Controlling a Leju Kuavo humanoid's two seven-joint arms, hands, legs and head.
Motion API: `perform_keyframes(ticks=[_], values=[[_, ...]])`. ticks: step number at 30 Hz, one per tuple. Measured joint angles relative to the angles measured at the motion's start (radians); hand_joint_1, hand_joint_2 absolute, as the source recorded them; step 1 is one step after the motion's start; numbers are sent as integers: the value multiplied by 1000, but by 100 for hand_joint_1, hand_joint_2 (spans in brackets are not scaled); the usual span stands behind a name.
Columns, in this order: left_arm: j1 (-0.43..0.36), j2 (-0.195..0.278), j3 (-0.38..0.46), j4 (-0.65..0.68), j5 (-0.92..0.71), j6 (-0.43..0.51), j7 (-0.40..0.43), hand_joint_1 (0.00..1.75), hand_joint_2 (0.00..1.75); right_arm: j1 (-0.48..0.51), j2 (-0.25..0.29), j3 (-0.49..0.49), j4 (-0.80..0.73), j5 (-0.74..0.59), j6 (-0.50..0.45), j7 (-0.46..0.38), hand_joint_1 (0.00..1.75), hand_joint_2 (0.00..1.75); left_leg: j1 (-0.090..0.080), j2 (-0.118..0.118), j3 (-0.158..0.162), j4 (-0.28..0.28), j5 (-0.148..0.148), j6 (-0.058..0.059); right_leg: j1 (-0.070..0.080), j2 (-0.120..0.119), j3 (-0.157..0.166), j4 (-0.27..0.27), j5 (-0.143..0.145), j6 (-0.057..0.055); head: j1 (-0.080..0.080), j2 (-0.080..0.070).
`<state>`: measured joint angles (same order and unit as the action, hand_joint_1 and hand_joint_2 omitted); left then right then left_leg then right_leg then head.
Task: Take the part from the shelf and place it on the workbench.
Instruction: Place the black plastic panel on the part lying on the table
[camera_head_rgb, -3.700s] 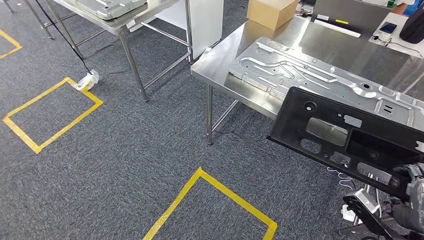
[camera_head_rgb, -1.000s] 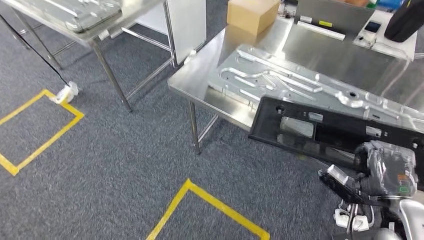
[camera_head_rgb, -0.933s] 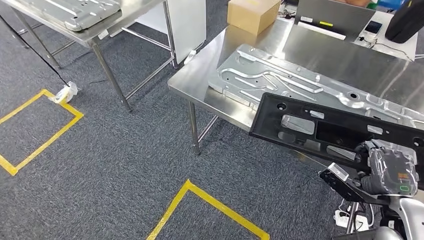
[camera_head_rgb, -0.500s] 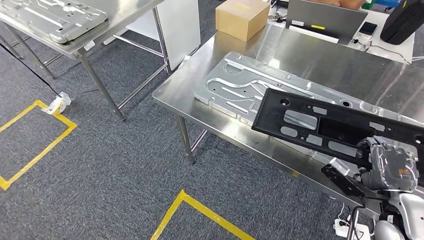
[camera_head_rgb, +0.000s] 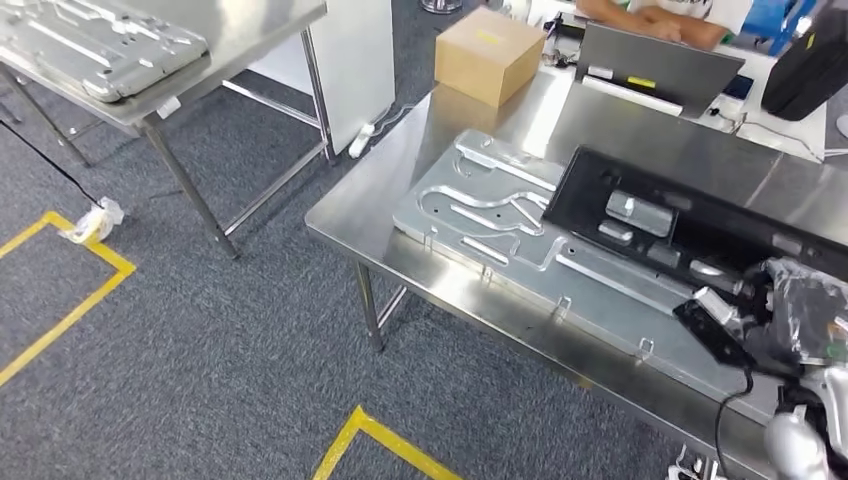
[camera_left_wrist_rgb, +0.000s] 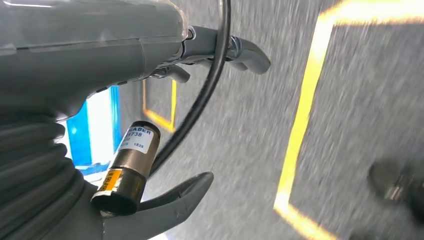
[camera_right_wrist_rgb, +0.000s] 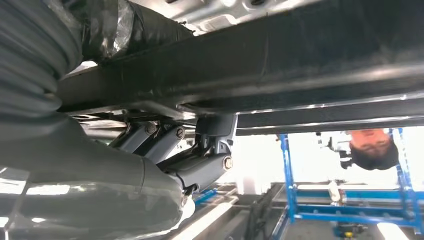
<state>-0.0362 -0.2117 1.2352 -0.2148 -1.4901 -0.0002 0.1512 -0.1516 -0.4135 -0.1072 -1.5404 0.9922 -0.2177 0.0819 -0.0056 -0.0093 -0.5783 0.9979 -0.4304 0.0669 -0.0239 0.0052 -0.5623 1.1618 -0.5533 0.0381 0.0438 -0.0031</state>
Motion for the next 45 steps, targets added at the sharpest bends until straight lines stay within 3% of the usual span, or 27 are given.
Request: perform_keyframes(ticks=[2, 3, 4, 5, 7, 8, 9, 10, 14, 18, 20, 24, 30, 37, 40, 42, 43, 45], values=[[-3, 1, 0, 0, -2, 0, 0, 0, 175, -11, 0, -12, 39, -4, -5, -5, 175, 175, -1, -2, 13, 0, -14, 4, 0, 0, -74, 90, -50, 6, 0, 0], [-2, 1, 0, 0, -2, 0, 0, 0, 175, -12, 1, -16, 59, -4, -6, -8, 175, 175, -1, -4, 22, 0, -22, 4, 0, 0, -99, 104, -61, 7, 0, 0], [-2, 1, 0, 0, -2, 0, 0, 0, 175, -13, 2, -17, 77, -4, -7, -11, 175, 175, -2, -5, 33, 0, -31, 3, 0, 0, -109, 88, -52, 6, 0, 0], [-1, 1, 0, 0, -2, 0, 0, 0, 175, -14, 4, -19, 93, -4, -8, -13, 175, 175, -2, -6, 46, 0, -40, 1, 1, 0, -105, 43, -18, 5, 0, 0], [1, 1, 0, 0, 4, 2, -2, 0, 175, -16, 6, -23, 121, -4, -13, -14, 175, 175, -3, -6, 66, 2, -57, -4, 4, -1, -82, -76, 84, -3, 0, 0], [1, 0, 0, 1, 11, 2, -4, 0, 175, -18, 7, -26, 132, -4, -17, -15, 175, 175, -3, -8, 72, 4, -65, -9, 8, -2, -72, -115, 117, -9, -1, 0], [1, 0, 1, 1, 19, 3, -7, 0, 175, -19, 8, -29, 141, -4, -20, -15, 175, 175, -3, -9, 74, 5, -72, -15, 12, -2, -68, -134, 136, -15, -2, 0], [-1, 0, 2, 1, 27, 3, -10, 0, 175, -20, 9, -32, 149, -4, -22, -16, 175, 175, -4, -10, 77, 9, -76, -18, 14, -3, -66, -136, 135, -18, -2, 0], [-5, 0, 4, 1, 43, 4, -19, 0, 175, -27, 11, -39, 165, -4, -24, -16, 175, 175, -5, -11, 87, 5, -84, -16, 14, 1, -57, -140, 136, -22, -3, 0], [-6, 0, 10, 1, 56, 6, -26, 0, 175, -30, 19, -44, 195, -2, -26, -25, 0, 0, -4, -9, 95, -12, -91, -23, 16, 1, -54, -141, 128, -30, -4, 0], [-7, 0, 13, 1, 55, 12, -6, 0, 175, -37, 27, -46, 231, 8, -31, -33, 0, 0, -4, -9, 97, -15, -93, -24, 16, 1, -51, -141, 125, -32, -3, 0], [-7, 1, 15, 1, 45, 26, 25, 0, 0, -57, 55, -43, 328, 39, -49, -40, 0, 0, -2, -9, 100, -16, -93, -25, 17, 1, -48, -141, 125, -33, -3, 0], [-6, 1, 17, 1, 53, 31, 36, 0, 0, -84, 98, -20, 423, 57, -74, -42, 0, 0, -1, -7, 104, -16, -92, -27, 17, 1, -44, -141, 125, -33, -3, 0], [-6, 1, 24, 1, 61, 31, 46, 0, 0, -77, 120, 0, 400, 70, -65, -19, 0, 0, -2, 4, 108, -16, -95, -28, 15, 11, -42, -141, 126, -32, -3, 0], [-5, 2, 30, 1, 64, 36, 53, 0, 0, -44, 136, 19, 303, 105, -70, 2, 0, 0, -7, 9, 107, -12, -96, -20, 8, 17, -42, -147, 134, -25, -3, 0], [-6, 0, 35, 1, 66, 41, 55, 0, 0, -17, 148, 42, 201, 140, -87, 1, 0, 0, -6, 13, 118, -38, -76, -8, 9, 23, -41, -158, 142, -18, -3, 0], [-7, -2, 37, 1, 68, 44, 56, 0, 0, -6, 154, 62, 147, 160, -100, -2, 0, 0, -3, 16, 127, -60, -60, -3, 12, 22, -45, -152, 134, -17, -2, 0], [-11, -5, 42, 1, 70, 49, 57, 0, 0, 12, 170, 112, 51, 197, -124, -8, 0, 0, 5, 23, 139, -93, -36, 1, 14, 12, -76, -80, 79, -15, -1, 0]])
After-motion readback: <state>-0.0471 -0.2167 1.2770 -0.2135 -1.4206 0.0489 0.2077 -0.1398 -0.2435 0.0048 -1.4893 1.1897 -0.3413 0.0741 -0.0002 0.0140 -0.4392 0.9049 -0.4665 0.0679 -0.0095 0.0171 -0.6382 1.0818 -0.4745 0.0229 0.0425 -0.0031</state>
